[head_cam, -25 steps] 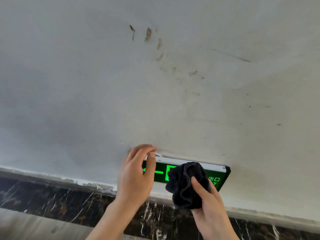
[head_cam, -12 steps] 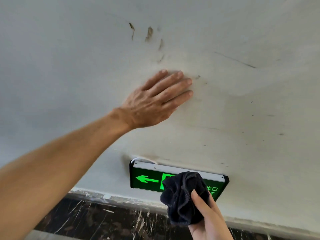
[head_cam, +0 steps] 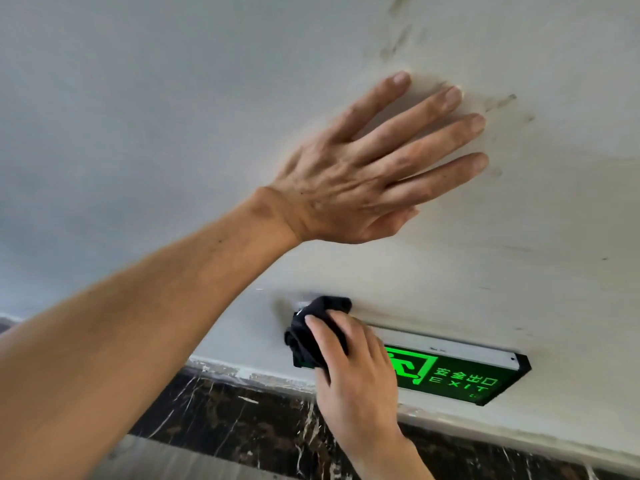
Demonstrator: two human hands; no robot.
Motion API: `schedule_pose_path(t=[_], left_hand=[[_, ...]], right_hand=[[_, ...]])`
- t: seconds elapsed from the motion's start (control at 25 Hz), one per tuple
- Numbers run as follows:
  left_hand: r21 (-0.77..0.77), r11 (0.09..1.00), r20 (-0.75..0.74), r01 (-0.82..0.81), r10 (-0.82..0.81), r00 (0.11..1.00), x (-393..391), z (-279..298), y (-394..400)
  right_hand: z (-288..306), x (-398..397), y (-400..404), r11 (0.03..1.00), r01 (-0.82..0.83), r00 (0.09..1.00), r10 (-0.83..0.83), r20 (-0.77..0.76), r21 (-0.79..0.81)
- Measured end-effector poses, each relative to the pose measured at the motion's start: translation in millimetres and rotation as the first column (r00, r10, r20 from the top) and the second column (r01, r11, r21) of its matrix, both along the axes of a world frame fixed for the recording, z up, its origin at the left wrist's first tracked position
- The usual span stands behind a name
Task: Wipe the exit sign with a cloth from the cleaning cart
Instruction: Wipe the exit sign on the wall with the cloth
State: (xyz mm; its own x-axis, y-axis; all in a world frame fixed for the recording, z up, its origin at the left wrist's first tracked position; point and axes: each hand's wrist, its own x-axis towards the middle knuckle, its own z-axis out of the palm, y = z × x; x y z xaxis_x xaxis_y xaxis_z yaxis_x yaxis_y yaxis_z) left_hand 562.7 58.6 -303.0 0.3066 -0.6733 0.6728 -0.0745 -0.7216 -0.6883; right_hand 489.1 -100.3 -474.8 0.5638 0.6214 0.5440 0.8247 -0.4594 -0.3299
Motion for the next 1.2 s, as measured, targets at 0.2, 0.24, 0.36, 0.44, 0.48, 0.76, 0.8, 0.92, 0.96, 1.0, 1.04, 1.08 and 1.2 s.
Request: schedule_pose_path(t=[0.2,0.24,0.36,0.44,0.48,0.76,0.8,0.92,0.96,1.0,1.04,1.08,1.2], left_hand=[[-0.013,1.000,0.005,0.019,-0.019,1.000,2,0,-3],[-0.020,1.000,0.007,0.021,-0.020,1.000,3,0,-3],[-0.028,1.000,0.020,-0.002,0.003,1.000,2,-1,0],[-0.023,1.000,0.020,-0.011,0.012,1.000,1,-1,1],[-0.020,1.000,0.022,-0.014,0.015,1.000,1,-1,1],[0.011,0.998,0.043,-0.065,0.065,0.997,-3,1,3],[0.017,0.997,0.048,-0.071,0.070,0.996,-3,1,3],[0.033,0.997,0.052,-0.070,0.068,0.996,-4,2,1],[0.033,0.997,0.050,-0.068,0.066,0.997,-5,2,1],[0.033,0.997,0.050,-0.068,0.066,0.997,-6,2,1],[0.031,0.997,0.050,-0.069,0.068,0.996,-6,2,3],[0.030,0.997,0.051,-0.071,0.070,0.996,-7,2,3],[0.028,0.997,0.059,-0.074,0.072,0.996,-6,1,3]], right_hand=[[-20,-2,31,0.964,0.027,0.999,-0.033,-0.017,-0.265],[-23,-1,32,0.962,0.042,0.999,-0.044,-0.002,-0.271],[-25,1,33,0.958,0.056,0.998,-0.042,0.053,-0.281],[-24,4,31,0.958,0.047,0.998,-0.030,0.063,-0.282],[-22,6,29,0.958,0.044,0.998,-0.028,0.060,-0.283],[-11,24,-2,0.946,0.083,0.996,-0.067,0.062,-0.313],[-10,28,-9,0.941,0.101,0.994,-0.085,0.064,-0.322],[-8,40,-35,0.921,0.169,0.986,-0.152,0.074,-0.350],[-7,44,-44,0.914,0.194,0.981,-0.178,0.078,-0.357],[-6,48,-54,0.906,0.223,0.975,-0.206,0.084,-0.359],[-6,52,-63,0.900,0.252,0.968,-0.236,0.090,-0.356],[-6,55,-72,0.893,0.280,0.960,-0.265,0.091,-0.353],[-4,64,-92,0.864,0.337,0.940,-0.334,0.076,-0.373]])
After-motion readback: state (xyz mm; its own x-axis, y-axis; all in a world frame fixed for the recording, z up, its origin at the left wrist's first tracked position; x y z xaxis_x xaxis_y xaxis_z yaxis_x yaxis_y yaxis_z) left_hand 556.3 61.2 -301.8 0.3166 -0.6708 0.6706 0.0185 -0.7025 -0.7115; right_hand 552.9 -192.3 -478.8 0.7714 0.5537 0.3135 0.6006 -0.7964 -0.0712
